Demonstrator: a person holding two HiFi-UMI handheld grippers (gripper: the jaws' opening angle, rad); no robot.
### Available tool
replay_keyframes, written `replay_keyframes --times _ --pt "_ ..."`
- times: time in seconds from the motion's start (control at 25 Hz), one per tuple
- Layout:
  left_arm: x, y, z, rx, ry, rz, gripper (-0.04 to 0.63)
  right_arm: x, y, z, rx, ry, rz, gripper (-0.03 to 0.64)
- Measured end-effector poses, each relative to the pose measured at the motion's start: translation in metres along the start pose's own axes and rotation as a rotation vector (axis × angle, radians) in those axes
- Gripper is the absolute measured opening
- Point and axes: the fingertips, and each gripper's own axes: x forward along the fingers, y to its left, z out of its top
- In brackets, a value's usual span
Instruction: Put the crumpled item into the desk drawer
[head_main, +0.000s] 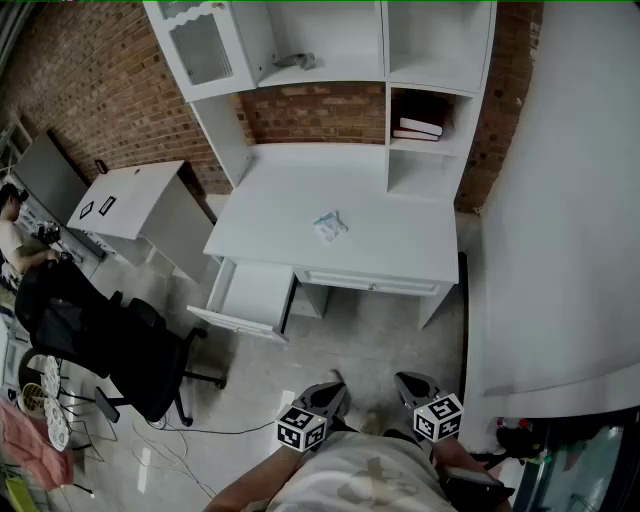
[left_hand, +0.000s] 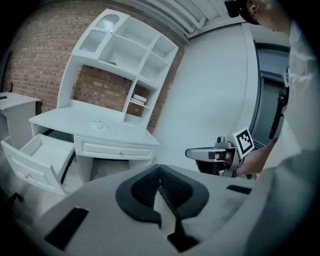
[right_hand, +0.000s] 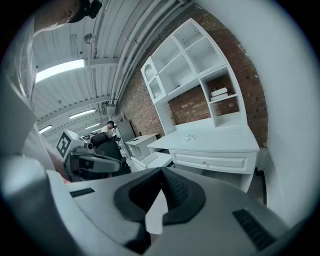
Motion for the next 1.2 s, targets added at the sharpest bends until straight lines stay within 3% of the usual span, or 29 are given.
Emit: replay_keyframes --times 0.72,1.2 --pt "-0.007 -0.017 0.002 0.039 -0.002 0.030 0.021 -0.018 0.002 0.001 -0.007 -0.051 0.010 0.023" --pt "-0.008 -0.018 0.007 0.048 0.014 0.051 0.021 -0.018 -0.007 0.001 0.049 -0.066 0.015 0.023"
